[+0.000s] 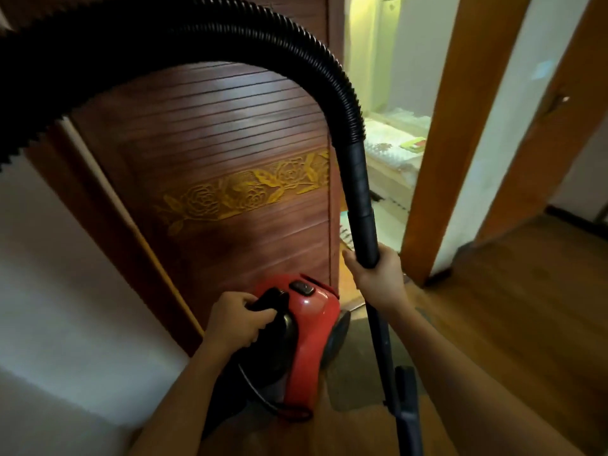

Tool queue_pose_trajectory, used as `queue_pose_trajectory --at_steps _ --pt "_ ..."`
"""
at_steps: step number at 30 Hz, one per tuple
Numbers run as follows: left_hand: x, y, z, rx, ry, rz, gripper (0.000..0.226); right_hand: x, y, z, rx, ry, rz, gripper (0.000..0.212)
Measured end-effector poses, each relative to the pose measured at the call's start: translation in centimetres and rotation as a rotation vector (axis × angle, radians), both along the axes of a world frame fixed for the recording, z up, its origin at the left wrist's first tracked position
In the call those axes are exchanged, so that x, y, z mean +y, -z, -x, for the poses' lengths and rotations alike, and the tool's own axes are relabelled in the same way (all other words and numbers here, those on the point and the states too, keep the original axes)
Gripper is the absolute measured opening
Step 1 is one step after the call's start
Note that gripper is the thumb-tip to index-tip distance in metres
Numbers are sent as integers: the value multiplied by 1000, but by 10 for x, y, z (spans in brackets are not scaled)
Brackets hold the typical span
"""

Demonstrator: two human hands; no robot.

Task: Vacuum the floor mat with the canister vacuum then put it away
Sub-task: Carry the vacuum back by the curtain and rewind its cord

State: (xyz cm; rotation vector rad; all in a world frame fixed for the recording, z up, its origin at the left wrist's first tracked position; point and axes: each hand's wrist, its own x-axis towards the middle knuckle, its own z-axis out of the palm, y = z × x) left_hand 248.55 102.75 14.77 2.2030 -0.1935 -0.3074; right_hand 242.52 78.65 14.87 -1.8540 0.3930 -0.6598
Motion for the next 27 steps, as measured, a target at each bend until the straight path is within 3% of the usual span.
queue_pose_trajectory --at_steps 7,18,27 --pt "-156 4 5 32 157 -26 20 -139 10 50 10 117 -33 21" --pt "-349 6 23 27 378 -26 26 -312 15 108 -152 245 -148 43" --pt "-476 19 12 35 537 -88 22 -407 29 129 -137 411 -129 23"
